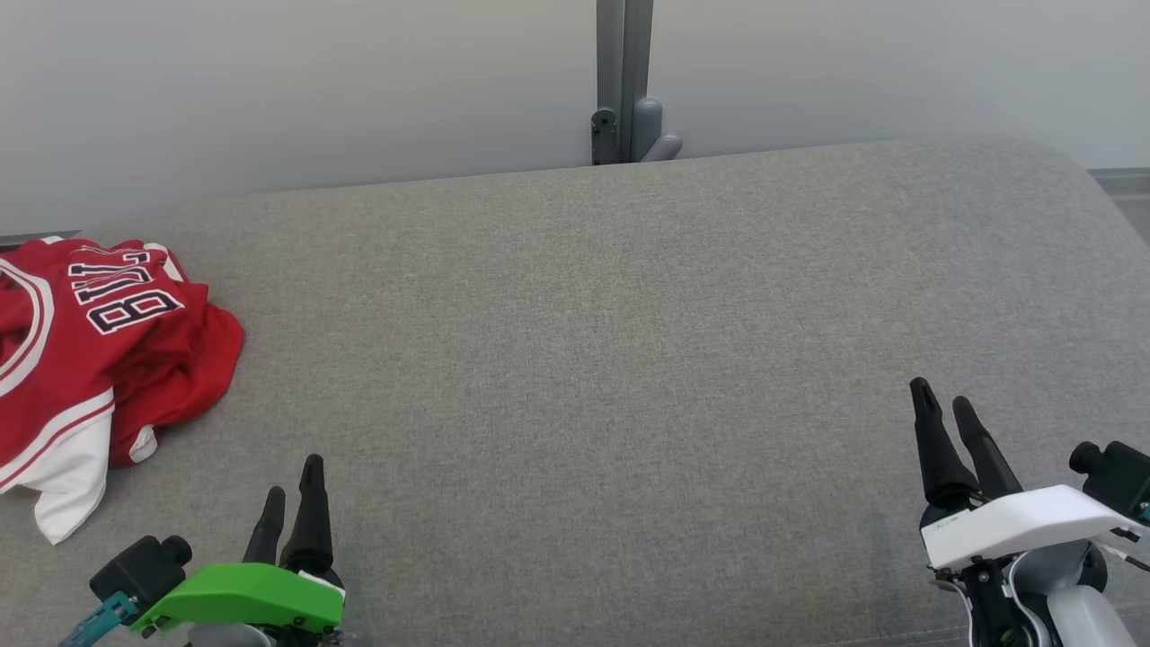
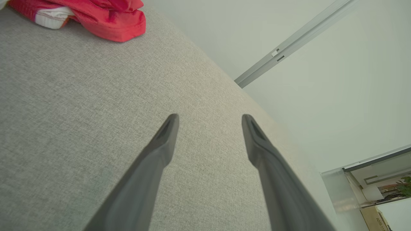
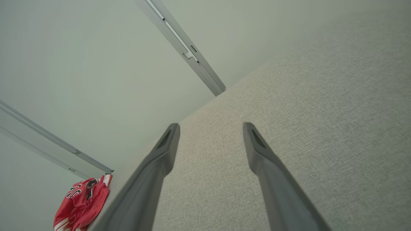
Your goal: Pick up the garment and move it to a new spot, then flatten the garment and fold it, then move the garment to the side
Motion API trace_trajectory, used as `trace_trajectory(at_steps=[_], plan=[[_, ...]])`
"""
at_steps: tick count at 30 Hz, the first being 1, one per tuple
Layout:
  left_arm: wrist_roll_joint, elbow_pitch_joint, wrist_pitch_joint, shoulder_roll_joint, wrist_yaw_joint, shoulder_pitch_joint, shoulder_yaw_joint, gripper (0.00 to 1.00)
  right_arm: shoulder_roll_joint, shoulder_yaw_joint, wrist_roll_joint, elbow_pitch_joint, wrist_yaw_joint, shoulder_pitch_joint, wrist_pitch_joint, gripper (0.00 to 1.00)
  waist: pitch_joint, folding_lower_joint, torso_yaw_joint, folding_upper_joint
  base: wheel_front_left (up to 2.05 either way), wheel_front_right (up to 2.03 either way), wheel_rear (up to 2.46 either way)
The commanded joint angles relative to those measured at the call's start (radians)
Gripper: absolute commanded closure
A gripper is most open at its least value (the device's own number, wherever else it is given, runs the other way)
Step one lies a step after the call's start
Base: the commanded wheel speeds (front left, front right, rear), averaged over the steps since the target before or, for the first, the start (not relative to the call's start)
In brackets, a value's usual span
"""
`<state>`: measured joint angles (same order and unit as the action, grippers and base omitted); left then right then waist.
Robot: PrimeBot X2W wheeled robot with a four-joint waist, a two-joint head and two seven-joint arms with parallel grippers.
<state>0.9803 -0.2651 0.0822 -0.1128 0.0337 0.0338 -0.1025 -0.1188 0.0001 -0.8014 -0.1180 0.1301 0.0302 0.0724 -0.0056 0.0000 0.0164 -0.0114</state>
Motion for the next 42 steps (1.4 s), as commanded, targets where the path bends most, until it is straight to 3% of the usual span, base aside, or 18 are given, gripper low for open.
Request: trace_trajectory(at_steps=[1, 22, 42], plan=[[-0.038, 0.006, 0.011, -0.015, -0.008, 0.004, -0.004, 0.00, -0.012, 0.006, 0.038, 0.016, 0.001, 0.006, 0.013, 0.00, 0.000, 0.0000, 0.001, 0.0044, 0.00, 0.00, 0.00], [-0.348, 0.029, 0.071, -0.014, 0.025, -0.017, -0.004, 0.00, -0.011, 0.009, 0.294, -0.004, 0.001, -0.012, 0.075, 0.00, 0.002, 0.0000, 0.004, 0.0063, 0.00, 0.00, 0.00], [-0.553, 0.014, 0.117, 0.001, 0.048, -0.026, 0.026, 0.00, -0.006, -0.006, 0.479, 0.012, 0.001, -0.023, 0.122, 0.00, 0.000, 0.0000, 0.010, 0.0080, 0.00, 0.00, 0.00]])
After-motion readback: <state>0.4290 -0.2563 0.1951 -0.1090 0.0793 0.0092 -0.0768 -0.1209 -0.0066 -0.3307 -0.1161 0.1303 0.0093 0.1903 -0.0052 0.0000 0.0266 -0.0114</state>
